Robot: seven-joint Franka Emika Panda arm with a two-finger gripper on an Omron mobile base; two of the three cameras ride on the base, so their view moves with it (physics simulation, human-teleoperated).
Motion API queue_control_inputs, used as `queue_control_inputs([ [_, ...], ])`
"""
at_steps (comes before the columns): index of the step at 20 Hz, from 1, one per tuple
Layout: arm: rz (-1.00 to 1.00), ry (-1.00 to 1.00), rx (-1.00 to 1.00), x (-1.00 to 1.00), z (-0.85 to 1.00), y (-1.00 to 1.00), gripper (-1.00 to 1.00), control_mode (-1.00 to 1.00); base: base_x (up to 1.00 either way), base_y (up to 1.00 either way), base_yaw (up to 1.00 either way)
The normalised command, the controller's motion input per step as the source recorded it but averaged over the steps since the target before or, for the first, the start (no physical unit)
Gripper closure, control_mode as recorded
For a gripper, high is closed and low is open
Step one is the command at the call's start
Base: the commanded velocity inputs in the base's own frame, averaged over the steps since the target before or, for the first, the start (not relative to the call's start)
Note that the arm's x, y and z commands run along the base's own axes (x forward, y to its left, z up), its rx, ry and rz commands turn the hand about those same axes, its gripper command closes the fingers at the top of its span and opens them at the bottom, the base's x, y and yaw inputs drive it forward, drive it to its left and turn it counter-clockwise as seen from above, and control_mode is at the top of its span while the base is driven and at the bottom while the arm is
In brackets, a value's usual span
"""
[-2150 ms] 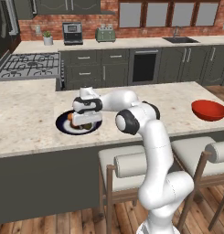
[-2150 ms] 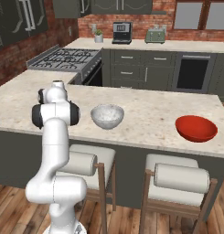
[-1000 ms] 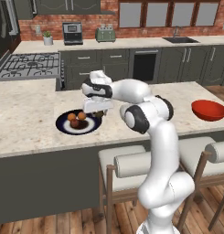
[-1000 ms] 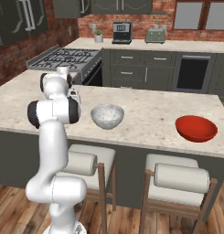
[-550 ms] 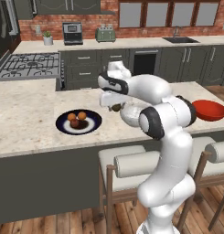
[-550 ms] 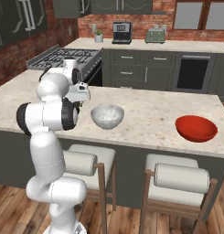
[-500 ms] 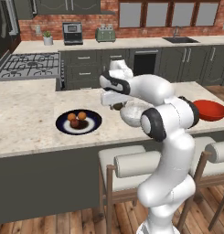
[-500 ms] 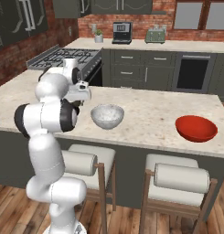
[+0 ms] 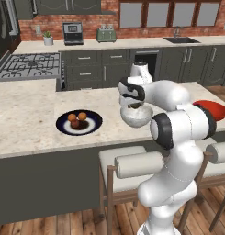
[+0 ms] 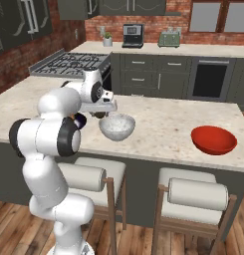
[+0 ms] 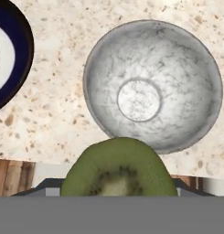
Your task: Take the fruits from the plate on the dining counter and place two fruits in each bowl.
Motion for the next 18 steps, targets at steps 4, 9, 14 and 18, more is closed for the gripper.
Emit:
queue_control_inputs([
  [4, -0.04, 0.17, 0.03, 0.49, 0.08, -0.48, 1.00, -1.00, 0.00, 0.00, 0.00],
  [9, 0.00, 0.22, 0.00, 0.45, -0.04, -0.12, 1.00, -1.00, 0.00, 0.00, 0.00],
  [14, 0.00, 0.14, 0.00, 0.27, -0.47, -0.15, 1.00, -1.00, 0.00, 0.00, 0.00],
  [18, 0.00, 0.08, 0.00, 0.09, -0.52, -0.08, 1.00, -1.00, 0.00, 0.00, 0.00],
])
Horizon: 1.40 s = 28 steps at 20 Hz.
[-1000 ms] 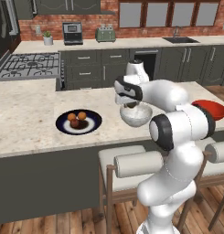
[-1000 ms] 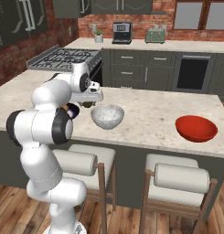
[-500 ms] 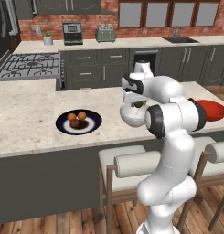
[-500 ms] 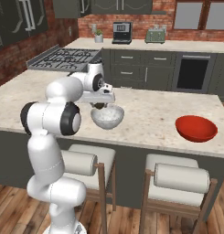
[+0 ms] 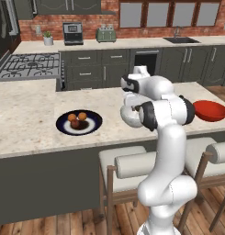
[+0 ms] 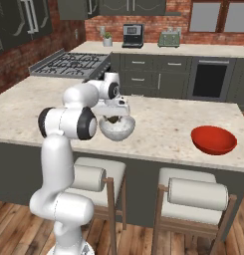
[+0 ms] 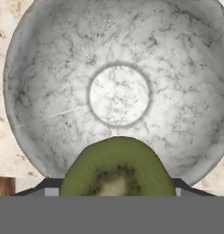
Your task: Take the fruits from the plate on the dining counter and place two fruits in each bowl.
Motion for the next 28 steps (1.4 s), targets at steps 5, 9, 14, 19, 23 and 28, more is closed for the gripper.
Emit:
queue_control_inputs([
  [5, 0.00, 0.00, 0.00, 0.02, -0.43, -0.10, 1.00, -1.00, 0.00, 0.00, 0.00],
  [9, 0.00, 0.00, 0.00, 0.00, -0.36, -0.02, 1.00, -1.00, 0.00, 0.00, 0.00],
  [14, 0.00, 0.00, 0.00, 0.00, -0.33, 0.00, 1.00, -1.00, 0.00, 0.00, 0.00],
  [19, 0.00, 0.00, 0.00, 0.00, -0.30, 0.00, 1.00, -1.00, 0.00, 0.00, 0.00],
  [23, 0.00, 0.00, 0.00, 0.00, -0.08, 0.00, -1.00, -1.00, 0.00, 0.00, 0.00],
  [28, 0.00, 0.00, 0.00, 0.00, 0.00, 0.00, -1.00, -1.00, 0.00, 0.00, 0.00],
])
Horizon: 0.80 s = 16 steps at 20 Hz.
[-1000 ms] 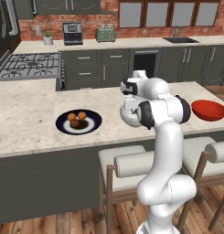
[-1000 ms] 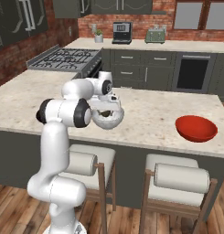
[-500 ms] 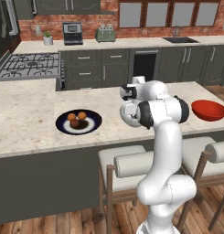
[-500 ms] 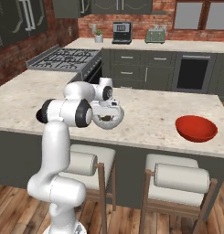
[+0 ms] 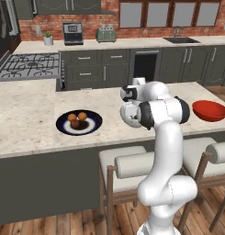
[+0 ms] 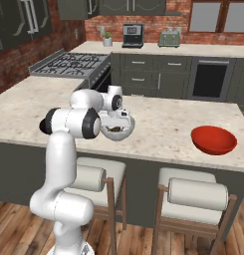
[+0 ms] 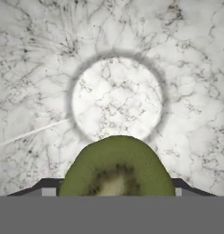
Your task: Take the fruits from the plate on the dining counter and place two fruits in each bowl.
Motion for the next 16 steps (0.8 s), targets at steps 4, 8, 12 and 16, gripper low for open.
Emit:
queue_control_inputs([
  [4, 0.00, -0.02, 0.00, 0.00, 0.03, 0.00, -1.00, -1.00, 0.00, 0.00, 0.00],
  [8, 0.00, -0.05, 0.00, 0.00, 0.38, 0.00, -1.00, -1.00, 0.00, 0.00, 0.00],
  [12, 0.00, -0.08, 0.00, -0.02, 0.78, 0.00, -1.00, -1.00, 0.00, 0.00, 0.00],
  [16, -0.02, -0.19, 0.00, -0.37, 0.84, 0.17, -1.00, -1.00, 0.00, 0.00, 0.00],
])
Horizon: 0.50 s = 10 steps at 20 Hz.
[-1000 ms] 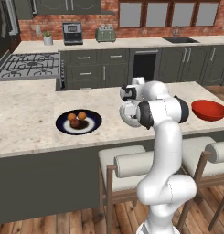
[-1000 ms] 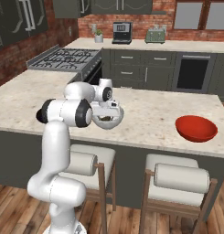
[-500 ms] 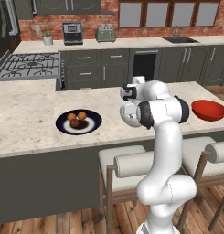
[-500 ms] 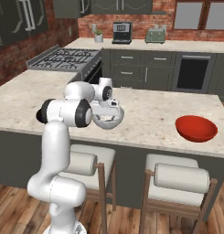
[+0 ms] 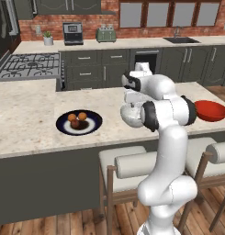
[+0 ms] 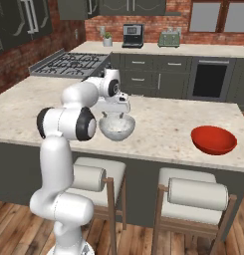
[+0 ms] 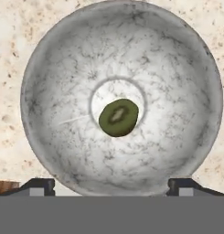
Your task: Take the fruits from the plate on the dining counter and place two fruits in each bowl.
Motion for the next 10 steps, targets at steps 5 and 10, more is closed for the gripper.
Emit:
queue_control_inputs([
  [5, 0.00, -0.19, 0.00, -0.51, 0.64, 0.43, -1.00, -1.00, 0.00, 0.00, 0.00],
  [10, 0.00, -0.10, 0.00, -0.21, 0.36, 0.79, -1.00, -1.00, 0.00, 0.00, 0.00],
])
